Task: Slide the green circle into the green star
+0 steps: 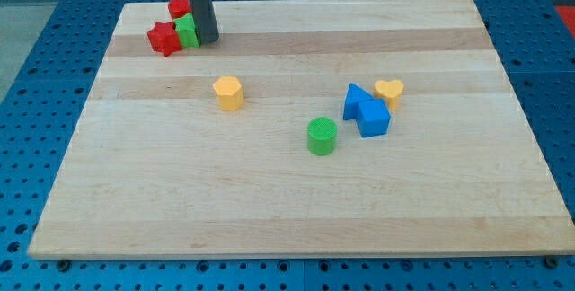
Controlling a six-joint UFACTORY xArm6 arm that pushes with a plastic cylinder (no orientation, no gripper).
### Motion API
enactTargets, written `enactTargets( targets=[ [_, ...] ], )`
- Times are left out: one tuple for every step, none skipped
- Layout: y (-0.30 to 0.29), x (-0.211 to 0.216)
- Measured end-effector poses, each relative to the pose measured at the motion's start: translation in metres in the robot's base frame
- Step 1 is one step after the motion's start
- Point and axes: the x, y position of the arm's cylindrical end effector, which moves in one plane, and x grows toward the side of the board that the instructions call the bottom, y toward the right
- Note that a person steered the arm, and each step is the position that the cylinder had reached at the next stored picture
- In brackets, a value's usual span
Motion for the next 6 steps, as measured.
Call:
enactTargets(
  targets=[
    [0.036,0.027],
    [0.081,0.077],
    [0.099,0.12],
    [0.08,0.153],
    [0.07,0.204],
    [0.086,0.257]
  ],
)
